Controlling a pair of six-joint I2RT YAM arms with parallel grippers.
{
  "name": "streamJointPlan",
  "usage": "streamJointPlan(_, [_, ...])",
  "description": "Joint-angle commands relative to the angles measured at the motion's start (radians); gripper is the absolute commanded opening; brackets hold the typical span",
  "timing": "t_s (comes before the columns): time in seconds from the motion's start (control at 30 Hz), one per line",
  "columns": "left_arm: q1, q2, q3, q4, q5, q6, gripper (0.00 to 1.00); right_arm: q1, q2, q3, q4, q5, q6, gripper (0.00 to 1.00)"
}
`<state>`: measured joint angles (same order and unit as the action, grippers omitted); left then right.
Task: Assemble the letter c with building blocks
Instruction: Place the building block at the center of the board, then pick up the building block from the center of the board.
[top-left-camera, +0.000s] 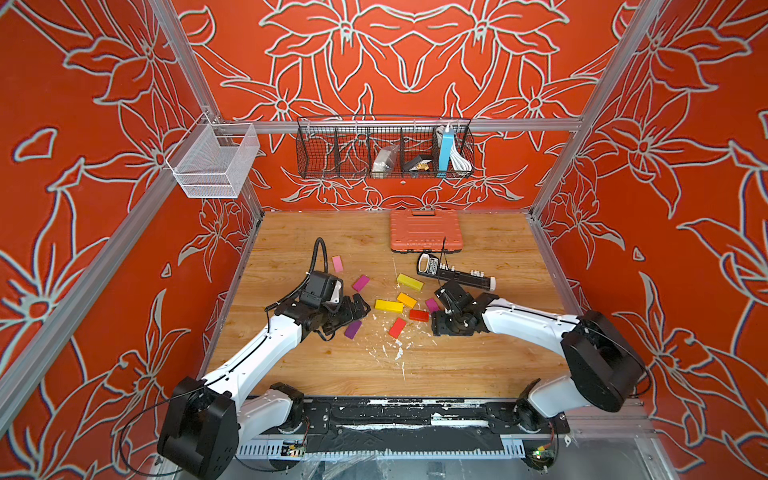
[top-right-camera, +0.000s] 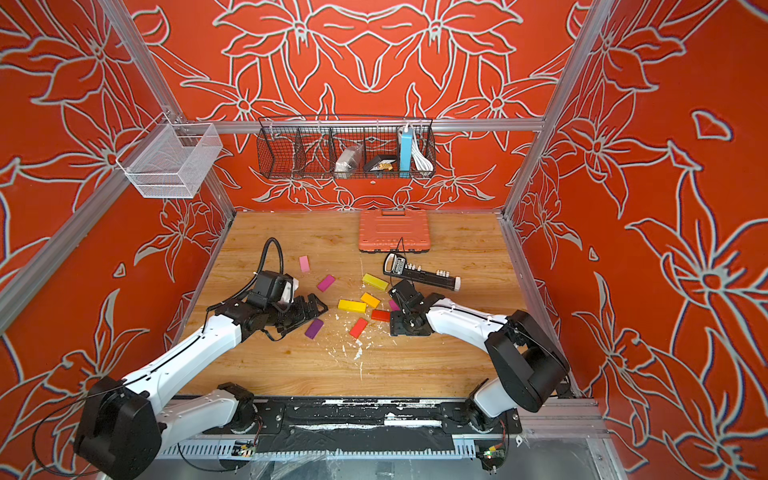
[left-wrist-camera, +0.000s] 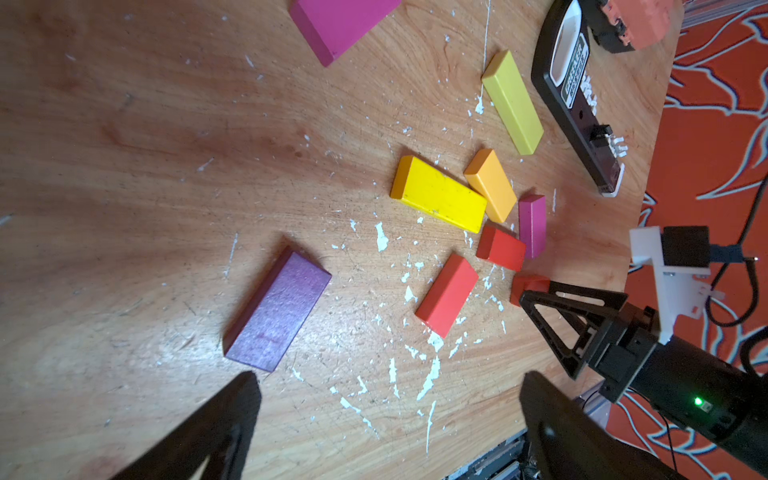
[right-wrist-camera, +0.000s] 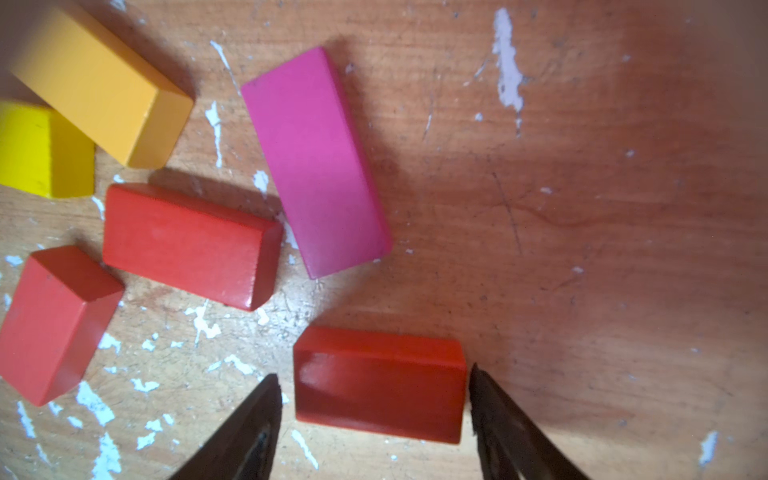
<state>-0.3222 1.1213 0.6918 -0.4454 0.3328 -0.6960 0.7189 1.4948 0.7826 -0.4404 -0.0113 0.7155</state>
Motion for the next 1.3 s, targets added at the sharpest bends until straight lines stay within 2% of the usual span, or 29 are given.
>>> streamJointPlan(0.0, [-0.008, -0.001, -0.001, 0.002, -0.012, -0.003, 0.98, 0.008, -0.022, -0.001, -0.022, 0.034, 0.002, 0.75])
streamJointPlan(0.3, [-0.008, -0.009, 0.020, -0.016, -0.017, 0.006, 0.98, 0.001, -0.064, 0.118, -0.118, 0.115, -0.084, 0.77])
streamJointPlan(0.67, [-0.008, 0.002, 0.042, -0.032, -0.020, 0.020, 0.98, -0.045, 0.076, 0.278, -0.153, 0.021, -0.202, 0.74])
streamJointPlan(1.27, [-0.008, 0.012, 0.048, -0.027, -0.012, 0.022, 0.98, -0.068, 0.207, 0.339, -0.158, -0.001, -0.257, 0.67])
